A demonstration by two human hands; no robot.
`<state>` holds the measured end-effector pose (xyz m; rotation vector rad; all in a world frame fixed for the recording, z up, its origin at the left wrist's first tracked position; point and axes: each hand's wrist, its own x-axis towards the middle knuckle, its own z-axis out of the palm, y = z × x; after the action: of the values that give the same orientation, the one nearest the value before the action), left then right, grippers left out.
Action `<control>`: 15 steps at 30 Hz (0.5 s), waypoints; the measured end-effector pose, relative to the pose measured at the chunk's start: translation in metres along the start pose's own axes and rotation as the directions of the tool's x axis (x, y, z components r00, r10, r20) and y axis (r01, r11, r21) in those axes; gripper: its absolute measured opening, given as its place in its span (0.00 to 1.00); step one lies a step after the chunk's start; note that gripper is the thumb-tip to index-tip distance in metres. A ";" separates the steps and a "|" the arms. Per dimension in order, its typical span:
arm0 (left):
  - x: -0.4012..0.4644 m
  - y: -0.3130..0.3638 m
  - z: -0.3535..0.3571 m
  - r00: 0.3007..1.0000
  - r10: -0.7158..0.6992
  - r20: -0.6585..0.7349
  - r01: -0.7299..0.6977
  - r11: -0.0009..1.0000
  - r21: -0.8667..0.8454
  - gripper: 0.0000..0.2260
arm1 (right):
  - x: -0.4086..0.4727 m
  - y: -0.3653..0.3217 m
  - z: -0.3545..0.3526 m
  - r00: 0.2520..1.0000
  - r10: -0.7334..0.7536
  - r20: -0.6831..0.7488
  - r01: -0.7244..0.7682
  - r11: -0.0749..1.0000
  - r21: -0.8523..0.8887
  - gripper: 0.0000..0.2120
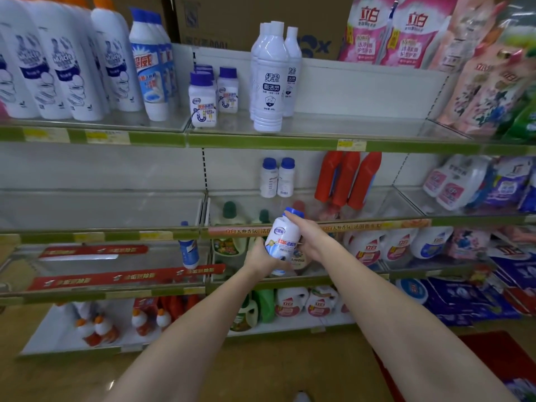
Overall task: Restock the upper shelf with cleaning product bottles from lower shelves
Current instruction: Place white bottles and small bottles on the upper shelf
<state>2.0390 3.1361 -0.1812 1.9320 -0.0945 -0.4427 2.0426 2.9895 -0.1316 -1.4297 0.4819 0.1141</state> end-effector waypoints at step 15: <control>0.005 0.054 -0.020 0.963 0.034 0.266 0.037 0.965 -0.258 0.27 | -0.013 -0.040 -0.009 0.945 -0.296 -0.142 0.292 0.955 -0.045 0.19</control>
<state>2.0582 3.1307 -0.1275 1.6053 -0.2005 -0.6834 2.0431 2.9775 -0.0905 -1.5238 0.3830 -0.2288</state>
